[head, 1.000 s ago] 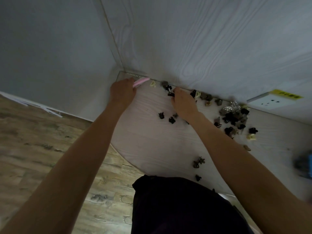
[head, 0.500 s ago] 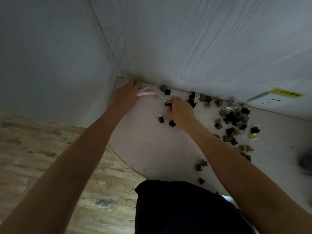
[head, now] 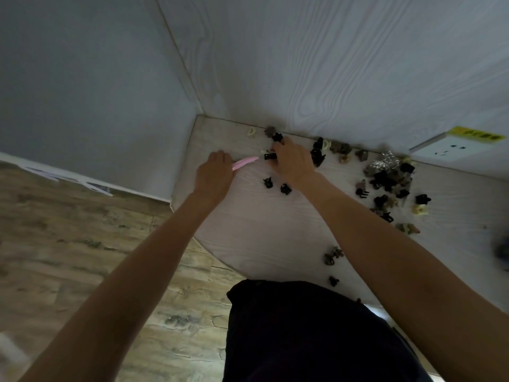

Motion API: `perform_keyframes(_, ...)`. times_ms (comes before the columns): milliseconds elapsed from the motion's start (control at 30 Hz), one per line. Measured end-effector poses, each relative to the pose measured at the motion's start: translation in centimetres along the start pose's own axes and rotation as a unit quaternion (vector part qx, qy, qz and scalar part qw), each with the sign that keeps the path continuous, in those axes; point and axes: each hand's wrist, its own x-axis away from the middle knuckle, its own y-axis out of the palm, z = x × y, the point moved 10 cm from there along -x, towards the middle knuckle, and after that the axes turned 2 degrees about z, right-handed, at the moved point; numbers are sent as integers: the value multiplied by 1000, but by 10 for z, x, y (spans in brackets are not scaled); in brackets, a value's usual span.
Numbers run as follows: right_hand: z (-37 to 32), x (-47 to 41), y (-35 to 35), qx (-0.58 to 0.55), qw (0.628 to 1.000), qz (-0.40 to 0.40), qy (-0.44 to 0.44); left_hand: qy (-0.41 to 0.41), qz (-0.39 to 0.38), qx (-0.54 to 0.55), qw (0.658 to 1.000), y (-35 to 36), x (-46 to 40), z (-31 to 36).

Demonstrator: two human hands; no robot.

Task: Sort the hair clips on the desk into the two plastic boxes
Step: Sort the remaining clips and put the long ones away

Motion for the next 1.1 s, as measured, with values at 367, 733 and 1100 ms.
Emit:
perform_keyframes(367,63,96,-46,-176,970,120,121,-75,-3,95,993,-29,19,22)
perform_keyframes(733,222,351,-39,-301,869,226,321,54,-135,344,928,-7,58,268)
perform_keyframes(1100,444,553,-23,-159,850,218,452,277,-159,215,923,7,122,539)
